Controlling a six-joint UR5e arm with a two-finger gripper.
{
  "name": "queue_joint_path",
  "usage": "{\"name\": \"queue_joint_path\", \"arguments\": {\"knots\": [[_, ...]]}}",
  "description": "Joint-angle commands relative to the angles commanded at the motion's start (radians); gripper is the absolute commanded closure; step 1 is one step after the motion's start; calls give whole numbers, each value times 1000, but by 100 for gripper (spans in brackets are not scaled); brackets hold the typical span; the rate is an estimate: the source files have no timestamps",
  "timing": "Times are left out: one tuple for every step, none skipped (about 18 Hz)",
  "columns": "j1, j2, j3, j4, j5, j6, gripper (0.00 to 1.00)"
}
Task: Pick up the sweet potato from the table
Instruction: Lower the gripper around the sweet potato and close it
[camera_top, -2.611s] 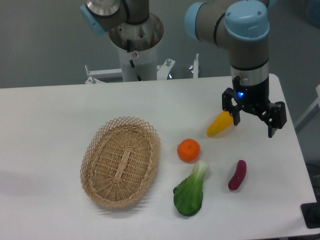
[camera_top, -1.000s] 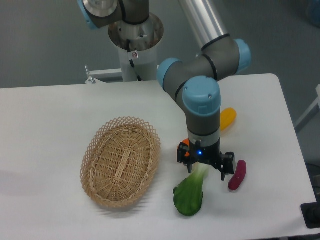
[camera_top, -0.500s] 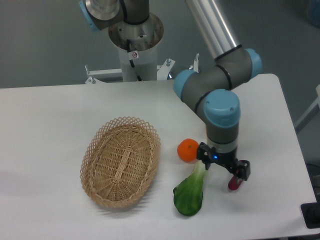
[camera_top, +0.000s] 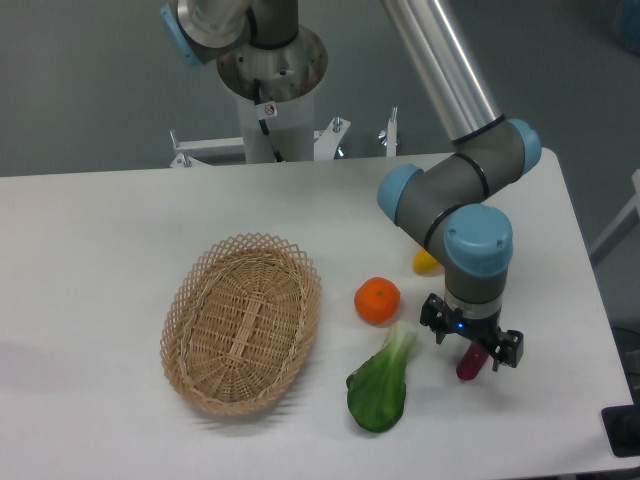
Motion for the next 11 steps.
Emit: {"name": "queue_joint_path", "arguments": {"knots": [[0,-5,-2,9,2,2,0],[0,-6,-2,14,2,2,0],[0,-14,-2,15,2,2,0],[0,-20,-2,17,2,0,0],[0,-23,0,17,3,0,0],[0,-26,-2,17,6,0,0],[0,-26,-2,17,14,0,0],[0,-28,-2,18,23,0,0],[0,-28,-2,18,25,0,0],[0,-29,-3,18,25,0,0],[0,-29,-5,29,25,-2,0]]}}
